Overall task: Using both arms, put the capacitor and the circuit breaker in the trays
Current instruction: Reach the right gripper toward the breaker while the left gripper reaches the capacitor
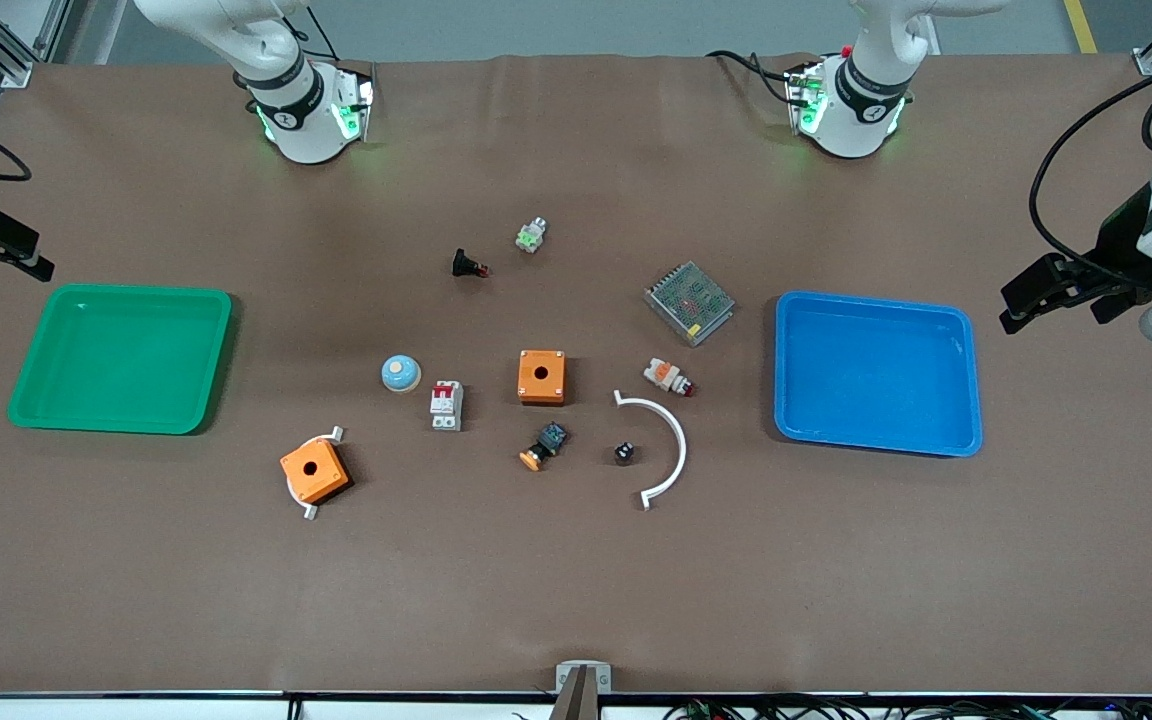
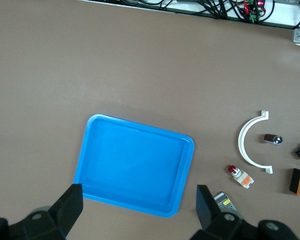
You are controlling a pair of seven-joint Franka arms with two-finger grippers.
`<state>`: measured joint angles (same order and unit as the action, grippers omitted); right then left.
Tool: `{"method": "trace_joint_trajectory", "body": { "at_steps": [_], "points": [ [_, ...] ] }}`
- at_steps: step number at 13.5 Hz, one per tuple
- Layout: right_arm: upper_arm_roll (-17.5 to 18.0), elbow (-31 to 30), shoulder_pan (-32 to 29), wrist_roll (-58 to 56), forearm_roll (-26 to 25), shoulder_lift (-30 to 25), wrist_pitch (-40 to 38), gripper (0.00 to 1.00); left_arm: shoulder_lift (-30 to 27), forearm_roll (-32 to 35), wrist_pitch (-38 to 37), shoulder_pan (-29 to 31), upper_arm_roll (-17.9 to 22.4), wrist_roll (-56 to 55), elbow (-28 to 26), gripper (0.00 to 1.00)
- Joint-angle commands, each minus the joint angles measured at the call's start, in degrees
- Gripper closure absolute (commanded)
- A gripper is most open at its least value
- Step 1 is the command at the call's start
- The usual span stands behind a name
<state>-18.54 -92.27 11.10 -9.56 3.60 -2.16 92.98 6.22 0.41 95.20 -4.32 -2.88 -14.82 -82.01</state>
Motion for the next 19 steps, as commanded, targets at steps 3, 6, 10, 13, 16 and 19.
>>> {"method": "trace_joint_trajectory", "body": {
  "at_steps": [3, 6, 10, 13, 16, 19],
  "points": [
    [0.17, 1.83, 1.11, -0.37, -0.44, -0.13, -1.74, 0.00, -0.07, -0.76, -0.80, 0.63, -0.11, 1.01, 1.06, 0.00],
    [0.17, 1.65, 1.64, -0.81, -0.53, -0.13, -2.80, 0.00, 0.29, -0.50, -1.33, 0.89, -0.11, 1.81, 0.45, 0.00],
    [0.26, 1.30, 2.96, -1.43, -1.76, -0.13, -2.80, 0.00, 1.08, -1.20, -4.49, 2.57, 0.07, 0.76, 0.36, 0.00],
    [0.44, 1.04, 5.93, 1.89, -1.58, 0.92, -1.40, 0.04, 2.39, -1.29, -4.49, 2.04, -0.19, 0.50, 0.44, 0.00],
    [0.53, 1.04, 9.28, 5.08, -1.41, 4.69, 0.88, 0.05, 4.32, -1.11, -4.14, 0.99, -0.46, 1.02, 0.71, 0.00],
    [0.53, 0.60, 13.75, 11.90, 0.17, 8.74, 3.78, 0.05, 8.36, -0.50, -3.97, -0.94, -2.48, -0.12, 0.80, 0.00]
  ]
}}
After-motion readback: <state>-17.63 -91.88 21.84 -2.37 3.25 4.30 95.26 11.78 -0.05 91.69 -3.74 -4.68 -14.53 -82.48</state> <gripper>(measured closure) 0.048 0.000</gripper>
